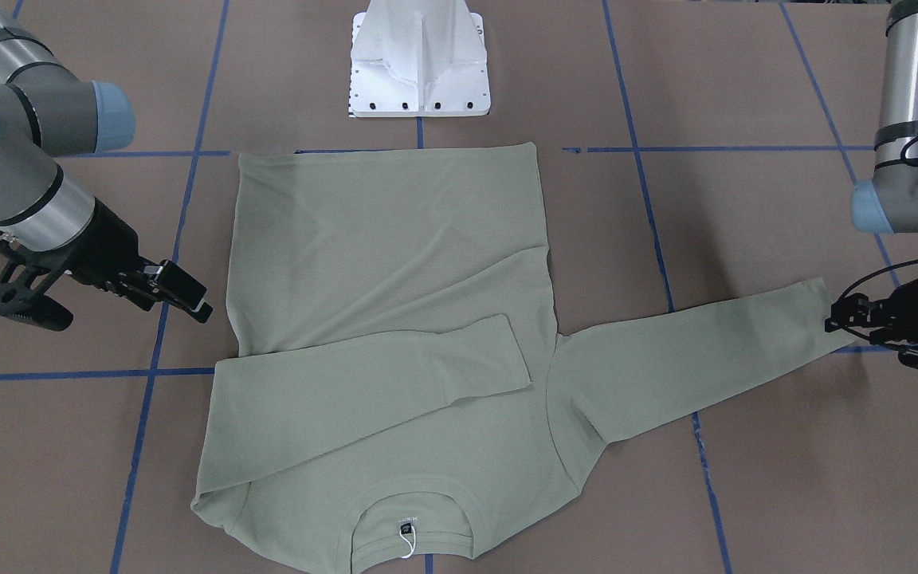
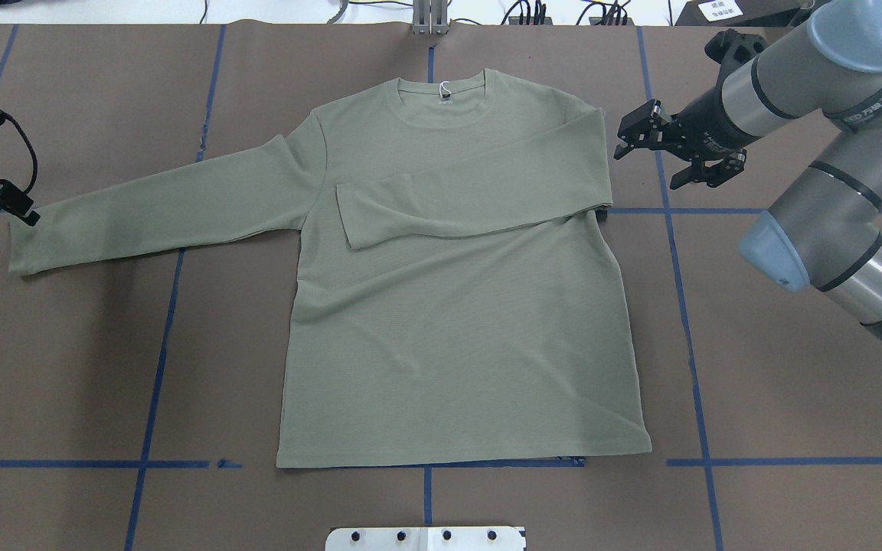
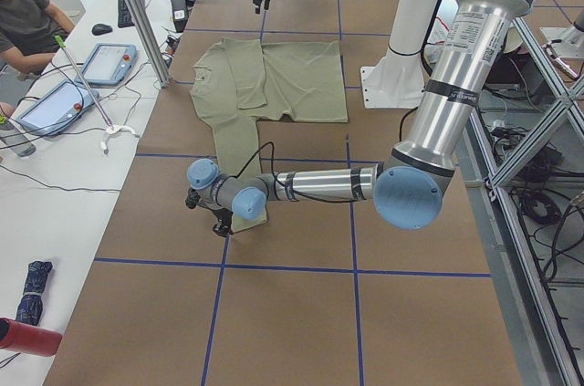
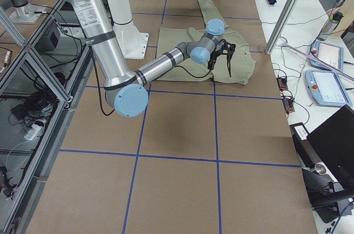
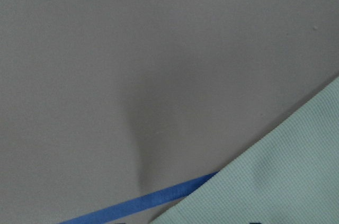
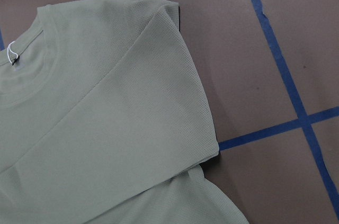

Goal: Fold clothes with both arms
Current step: 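Release the sleeve and raise the right gripper while the left gripper grasps the other cuff, then fold the held sleeve with the left gripper across the shirt body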

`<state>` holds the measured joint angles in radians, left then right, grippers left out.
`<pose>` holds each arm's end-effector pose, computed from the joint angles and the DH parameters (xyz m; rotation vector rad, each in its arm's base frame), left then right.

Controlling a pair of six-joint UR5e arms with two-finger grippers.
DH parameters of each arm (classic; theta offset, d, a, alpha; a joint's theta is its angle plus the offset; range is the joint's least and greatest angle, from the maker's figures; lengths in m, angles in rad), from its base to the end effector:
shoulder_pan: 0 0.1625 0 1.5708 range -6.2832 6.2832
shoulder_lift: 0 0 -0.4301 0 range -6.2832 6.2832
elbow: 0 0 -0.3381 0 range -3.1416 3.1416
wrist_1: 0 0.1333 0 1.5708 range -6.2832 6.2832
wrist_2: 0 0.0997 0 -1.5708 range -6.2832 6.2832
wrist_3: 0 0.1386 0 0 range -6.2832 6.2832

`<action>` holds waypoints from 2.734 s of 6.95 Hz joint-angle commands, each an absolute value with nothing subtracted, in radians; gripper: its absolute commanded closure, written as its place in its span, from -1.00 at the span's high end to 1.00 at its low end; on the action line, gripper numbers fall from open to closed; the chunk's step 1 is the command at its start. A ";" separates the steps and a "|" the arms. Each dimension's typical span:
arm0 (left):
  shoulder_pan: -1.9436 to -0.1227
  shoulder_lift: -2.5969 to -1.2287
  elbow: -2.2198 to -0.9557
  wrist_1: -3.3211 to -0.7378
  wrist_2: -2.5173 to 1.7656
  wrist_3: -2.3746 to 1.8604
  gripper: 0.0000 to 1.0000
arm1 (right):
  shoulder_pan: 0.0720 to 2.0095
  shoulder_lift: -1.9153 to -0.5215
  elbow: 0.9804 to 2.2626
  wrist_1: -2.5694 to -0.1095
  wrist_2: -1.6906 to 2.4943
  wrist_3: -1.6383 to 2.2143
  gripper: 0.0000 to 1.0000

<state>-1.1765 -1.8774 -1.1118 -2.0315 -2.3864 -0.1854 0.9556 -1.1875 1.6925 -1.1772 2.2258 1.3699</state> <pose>0.1959 -0.5552 0.6841 0.0478 0.8618 0.3215 -0.3091 -0.5221 0.3883 -0.0377 -1.0612 0.3891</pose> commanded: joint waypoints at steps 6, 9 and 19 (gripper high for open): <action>-1.157 -1.885 -1.109 -2.032 -2.390 -0.254 -0.73 | 0.954 -1.216 1.732 -1.178 2.226 1.371 1.00; -1.158 -1.896 -1.190 -2.022 -2.442 -0.279 -1.00 | 0.954 -1.229 1.733 -1.177 2.221 1.370 1.00; -0.645 -2.708 -0.973 -2.383 -1.929 -1.621 -1.00 | 1.121 -1.511 1.776 -1.163 2.241 0.991 1.00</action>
